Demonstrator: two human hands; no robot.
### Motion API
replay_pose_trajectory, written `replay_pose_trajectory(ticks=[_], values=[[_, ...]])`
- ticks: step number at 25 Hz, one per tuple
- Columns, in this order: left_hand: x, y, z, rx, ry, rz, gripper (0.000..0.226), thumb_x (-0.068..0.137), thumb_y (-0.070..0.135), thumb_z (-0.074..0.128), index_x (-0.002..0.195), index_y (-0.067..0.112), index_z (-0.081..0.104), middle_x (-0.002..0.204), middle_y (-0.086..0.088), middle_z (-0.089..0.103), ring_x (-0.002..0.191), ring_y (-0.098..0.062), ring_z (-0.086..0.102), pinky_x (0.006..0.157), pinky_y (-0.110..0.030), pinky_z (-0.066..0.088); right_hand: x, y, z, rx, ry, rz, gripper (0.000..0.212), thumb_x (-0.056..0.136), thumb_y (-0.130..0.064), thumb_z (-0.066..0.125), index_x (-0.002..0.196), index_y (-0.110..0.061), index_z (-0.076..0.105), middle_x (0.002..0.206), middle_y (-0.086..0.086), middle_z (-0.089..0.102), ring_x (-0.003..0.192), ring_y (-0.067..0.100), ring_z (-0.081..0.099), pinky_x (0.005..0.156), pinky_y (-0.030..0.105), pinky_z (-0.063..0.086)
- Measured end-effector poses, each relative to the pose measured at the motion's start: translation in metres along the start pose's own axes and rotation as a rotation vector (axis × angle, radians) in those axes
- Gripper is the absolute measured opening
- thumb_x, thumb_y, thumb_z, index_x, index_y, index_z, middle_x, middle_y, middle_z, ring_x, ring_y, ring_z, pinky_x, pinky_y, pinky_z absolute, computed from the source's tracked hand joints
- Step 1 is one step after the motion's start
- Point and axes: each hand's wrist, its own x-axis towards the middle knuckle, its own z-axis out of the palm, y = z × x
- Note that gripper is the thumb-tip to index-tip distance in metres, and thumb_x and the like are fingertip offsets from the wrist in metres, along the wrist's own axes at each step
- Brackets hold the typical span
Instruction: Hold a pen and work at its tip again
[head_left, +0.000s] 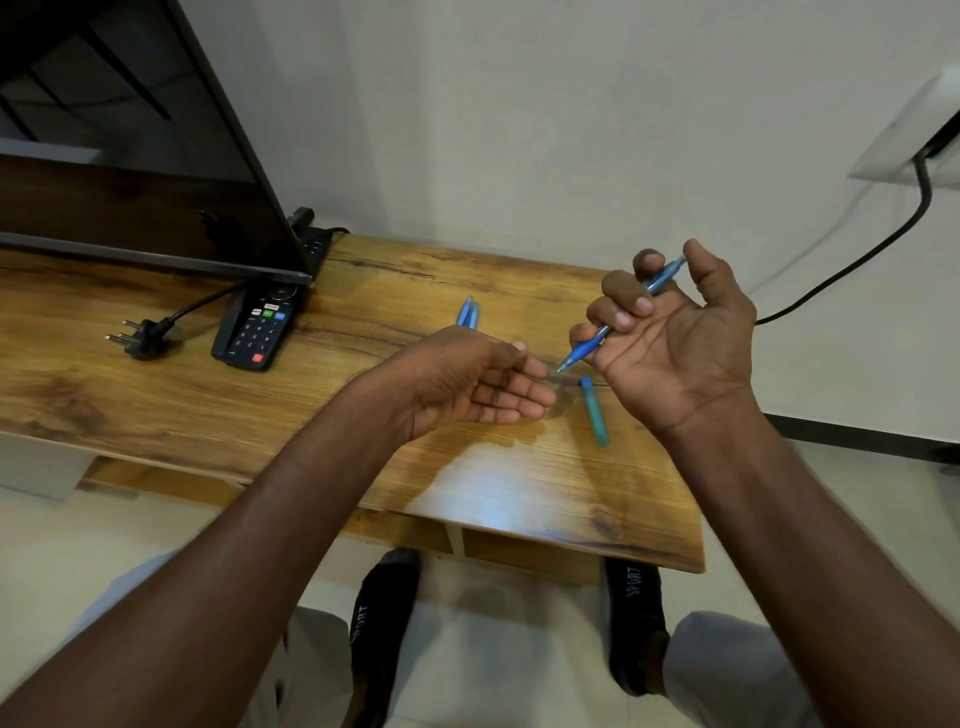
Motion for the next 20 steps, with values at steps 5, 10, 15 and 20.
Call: replay_pose_trajectory(ticks=[5,10,15,20], values=[[-0.0011,0.0004,0.0012,-0.031,-0.020,-0.015,0.035,0.111,0.026,0.049,0.122,0.001,0.070,0.111,-0.020,0.079,0.109,-0.032,0.076,0.093,-0.038,0.059,0.0004,0.0010,0.0000,-0.007,-0.011,0.006,0.040,0.101,-0.051,0.041,0.085,-0.019,0.057,0.072,-0.005,0.028,0.062,0.013,0.030,0.067,0.034,0.036],[-0.0023,0.0017,0.0032,-0.042,-0.060,-0.027,0.039,0.110,0.030,0.050,0.123,-0.002,0.070,0.113,-0.021,0.078,0.108,-0.031,0.077,0.090,-0.036,0.061,0.0004,0.0020,0.0001,-0.017,0.002,0.008,0.039,0.101,-0.051,0.041,0.084,-0.020,0.057,0.072,-0.006,0.026,0.062,0.013,0.028,0.067,0.033,0.035],[-0.0019,0.0019,0.0045,-0.030,-0.077,-0.039,0.035,0.109,0.027,0.052,0.122,-0.001,0.069,0.114,-0.021,0.078,0.111,-0.032,0.076,0.094,-0.037,0.060,-0.0009,0.0051,0.0030,-0.061,-0.017,-0.001,0.039,0.101,-0.051,0.040,0.084,-0.020,0.057,0.070,-0.005,0.027,0.062,0.013,0.028,0.066,0.034,0.033],[-0.0007,0.0006,0.0044,-0.022,-0.084,-0.037,0.036,0.110,0.026,0.051,0.123,-0.001,0.069,0.115,-0.021,0.077,0.113,-0.033,0.075,0.097,-0.039,0.059,-0.0006,0.0040,0.0035,-0.047,-0.032,0.002,0.038,0.101,-0.049,0.038,0.083,-0.020,0.055,0.068,-0.006,0.027,0.061,0.012,0.027,0.066,0.034,0.032]])
